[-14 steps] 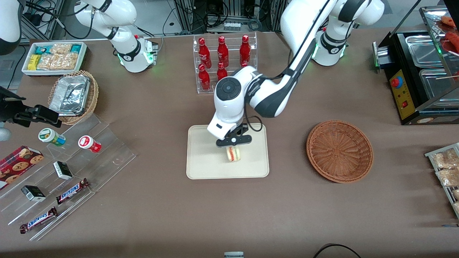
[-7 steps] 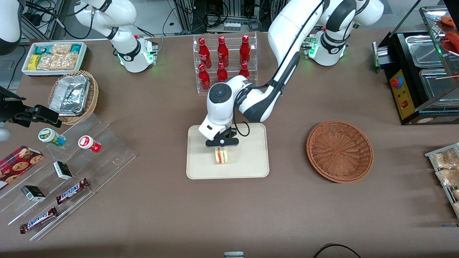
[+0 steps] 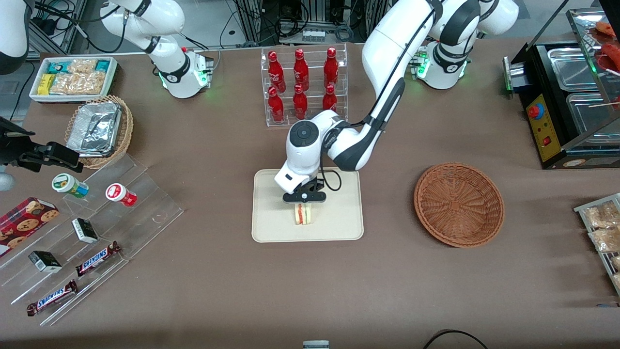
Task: Place sandwich from basket to tray
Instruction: 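Carry the sandwich over the cream tray and lower it onto the tray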
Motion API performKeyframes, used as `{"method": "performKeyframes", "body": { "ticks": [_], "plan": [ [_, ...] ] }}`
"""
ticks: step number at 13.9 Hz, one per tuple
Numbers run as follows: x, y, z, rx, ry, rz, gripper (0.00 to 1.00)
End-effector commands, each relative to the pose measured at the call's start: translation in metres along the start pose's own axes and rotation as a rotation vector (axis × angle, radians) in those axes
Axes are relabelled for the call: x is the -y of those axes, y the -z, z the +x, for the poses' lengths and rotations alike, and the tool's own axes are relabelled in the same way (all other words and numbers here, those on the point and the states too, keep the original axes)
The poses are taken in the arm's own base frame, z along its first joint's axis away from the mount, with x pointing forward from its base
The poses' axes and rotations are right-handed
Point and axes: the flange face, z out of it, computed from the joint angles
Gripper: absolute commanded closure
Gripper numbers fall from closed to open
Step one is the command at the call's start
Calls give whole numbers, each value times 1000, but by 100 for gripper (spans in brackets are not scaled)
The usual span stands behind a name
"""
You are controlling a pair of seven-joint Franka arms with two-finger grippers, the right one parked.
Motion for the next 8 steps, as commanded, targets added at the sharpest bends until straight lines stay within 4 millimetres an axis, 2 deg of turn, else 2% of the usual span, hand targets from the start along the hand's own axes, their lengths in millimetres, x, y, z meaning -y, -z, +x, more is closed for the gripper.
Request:
{"method": "performKeyframes", "body": {
  "ticks": [1,2,3,4,5,6,8],
  "plan": [
    [11,5,-10,8,-29,10,100],
    [12,3,-9,5,-25,5,100],
    [11,3,-10,4,-19,3,84],
    [10,4,-9,3,-10,1,46],
    [10,4,-9,3,-5,1,14],
    [10,5,-9,2,-5,0,2],
    [8,11,-7,-3,4,-3,1]
  ]
}}
